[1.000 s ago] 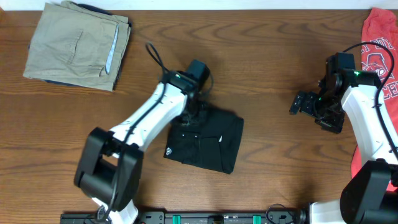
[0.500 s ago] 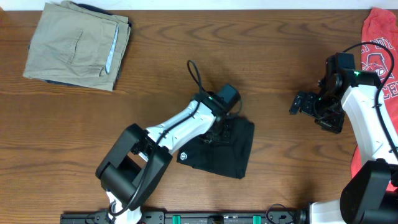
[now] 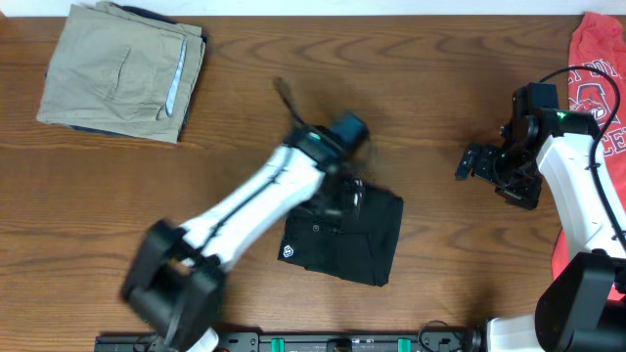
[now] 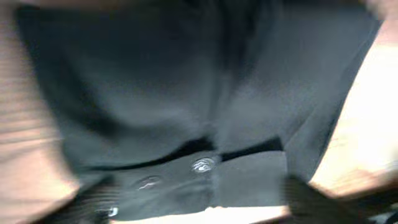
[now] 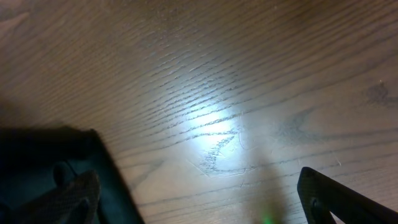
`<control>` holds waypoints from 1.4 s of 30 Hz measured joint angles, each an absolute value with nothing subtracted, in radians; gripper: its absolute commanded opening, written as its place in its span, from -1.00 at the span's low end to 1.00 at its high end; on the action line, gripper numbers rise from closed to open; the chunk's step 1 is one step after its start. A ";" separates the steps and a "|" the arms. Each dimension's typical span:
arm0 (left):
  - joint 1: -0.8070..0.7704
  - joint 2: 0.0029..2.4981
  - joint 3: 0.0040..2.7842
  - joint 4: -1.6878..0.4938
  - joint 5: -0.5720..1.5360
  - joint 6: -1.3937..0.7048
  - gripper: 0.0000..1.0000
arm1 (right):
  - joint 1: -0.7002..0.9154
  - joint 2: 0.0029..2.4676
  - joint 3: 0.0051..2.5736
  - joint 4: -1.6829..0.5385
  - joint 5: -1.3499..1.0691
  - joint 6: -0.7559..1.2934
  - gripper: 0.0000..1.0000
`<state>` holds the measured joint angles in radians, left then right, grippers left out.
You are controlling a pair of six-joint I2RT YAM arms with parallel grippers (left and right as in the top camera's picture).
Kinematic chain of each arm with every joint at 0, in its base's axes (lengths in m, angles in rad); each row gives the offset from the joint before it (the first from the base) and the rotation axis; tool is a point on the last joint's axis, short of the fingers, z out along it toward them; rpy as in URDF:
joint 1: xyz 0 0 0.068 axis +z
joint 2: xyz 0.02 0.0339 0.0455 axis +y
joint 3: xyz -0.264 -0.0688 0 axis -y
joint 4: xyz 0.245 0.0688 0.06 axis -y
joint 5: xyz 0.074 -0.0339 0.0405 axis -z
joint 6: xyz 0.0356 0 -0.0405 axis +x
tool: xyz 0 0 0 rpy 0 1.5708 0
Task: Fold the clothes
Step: 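Fold the left end rightward over the bundle with the left gripper and release, then grasp the folded black shirt bundle with the left gripper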
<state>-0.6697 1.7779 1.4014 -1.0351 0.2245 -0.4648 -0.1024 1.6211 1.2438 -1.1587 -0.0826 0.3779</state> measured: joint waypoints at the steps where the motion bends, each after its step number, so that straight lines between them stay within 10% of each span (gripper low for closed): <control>1: -0.636 1.753 1.407 -1.050 0.213 -0.458 0.96 | -0.102 1.621 1.244 -1.159 -0.083 0.378 0.98; 17: -0.046 1.719 1.256 -1.009 0.439 -0.149 0.96 | -0.102 1.621 1.244 -1.159 -0.083 0.378 0.99; 39: -0.212 1.732 0.842 -0.546 0.859 -0.007 0.98 | -0.102 1.621 1.244 -1.159 -0.083 0.378 0.98; 42: -0.262 1.734 0.842 -0.496 0.857 -0.047 0.63 | -0.102 1.621 1.244 -1.159 -0.083 0.378 0.98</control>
